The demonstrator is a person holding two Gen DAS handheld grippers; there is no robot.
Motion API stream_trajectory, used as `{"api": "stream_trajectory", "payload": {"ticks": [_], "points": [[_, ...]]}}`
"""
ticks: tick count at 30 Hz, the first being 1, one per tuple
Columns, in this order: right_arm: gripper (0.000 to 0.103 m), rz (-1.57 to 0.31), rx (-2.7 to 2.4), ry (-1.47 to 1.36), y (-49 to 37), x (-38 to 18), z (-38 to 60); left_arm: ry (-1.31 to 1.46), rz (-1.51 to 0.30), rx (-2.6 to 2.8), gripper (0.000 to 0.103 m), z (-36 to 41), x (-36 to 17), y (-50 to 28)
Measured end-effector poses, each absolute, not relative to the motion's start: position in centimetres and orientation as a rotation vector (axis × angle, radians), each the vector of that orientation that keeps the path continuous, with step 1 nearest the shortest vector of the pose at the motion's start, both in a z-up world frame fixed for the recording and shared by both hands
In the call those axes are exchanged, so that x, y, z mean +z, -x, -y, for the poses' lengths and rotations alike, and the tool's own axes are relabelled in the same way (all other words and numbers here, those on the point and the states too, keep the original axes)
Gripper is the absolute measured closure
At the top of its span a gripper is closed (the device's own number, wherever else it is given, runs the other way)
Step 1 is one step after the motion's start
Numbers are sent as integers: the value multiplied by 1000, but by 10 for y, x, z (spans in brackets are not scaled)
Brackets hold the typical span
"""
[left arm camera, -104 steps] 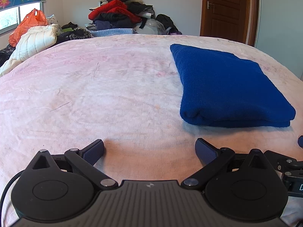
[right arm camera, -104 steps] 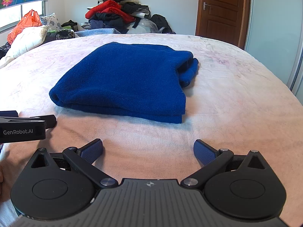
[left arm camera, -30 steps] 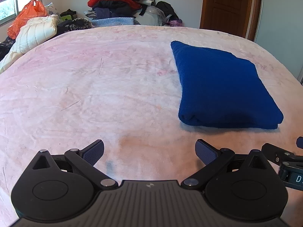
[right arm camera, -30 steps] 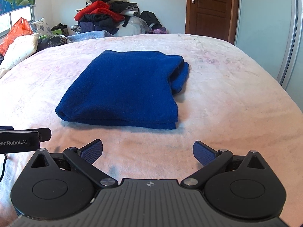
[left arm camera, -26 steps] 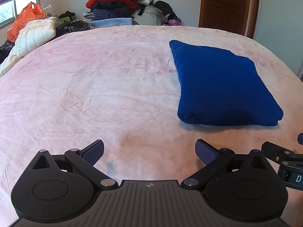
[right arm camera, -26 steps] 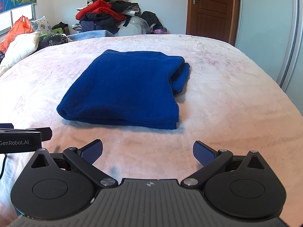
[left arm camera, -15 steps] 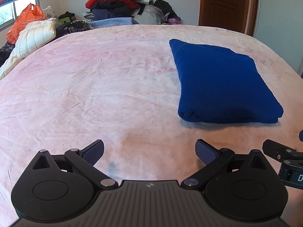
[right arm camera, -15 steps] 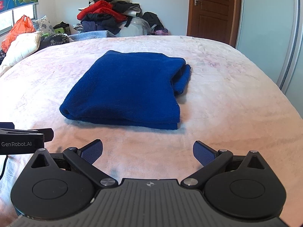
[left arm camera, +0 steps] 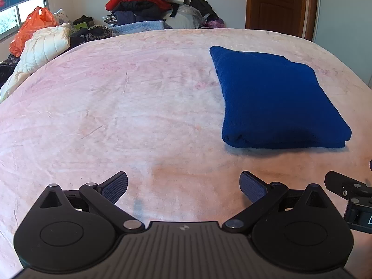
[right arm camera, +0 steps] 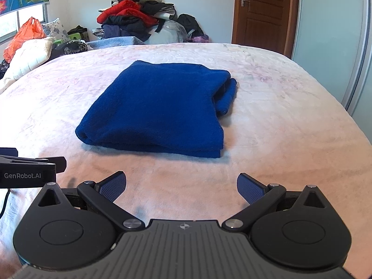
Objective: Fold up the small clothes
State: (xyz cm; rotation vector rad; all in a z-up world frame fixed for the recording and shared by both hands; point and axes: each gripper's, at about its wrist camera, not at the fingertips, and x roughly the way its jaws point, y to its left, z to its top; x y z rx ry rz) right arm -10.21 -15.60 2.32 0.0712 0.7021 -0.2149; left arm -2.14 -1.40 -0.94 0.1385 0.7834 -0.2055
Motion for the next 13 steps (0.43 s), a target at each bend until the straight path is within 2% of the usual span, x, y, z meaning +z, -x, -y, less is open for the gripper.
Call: {"api": "stream_trajectory", "payload": {"ticks": [13], "points": [[1,-702,-215,-71,102,22,156,-137,-774,-199,0,12,-8,21]]}}
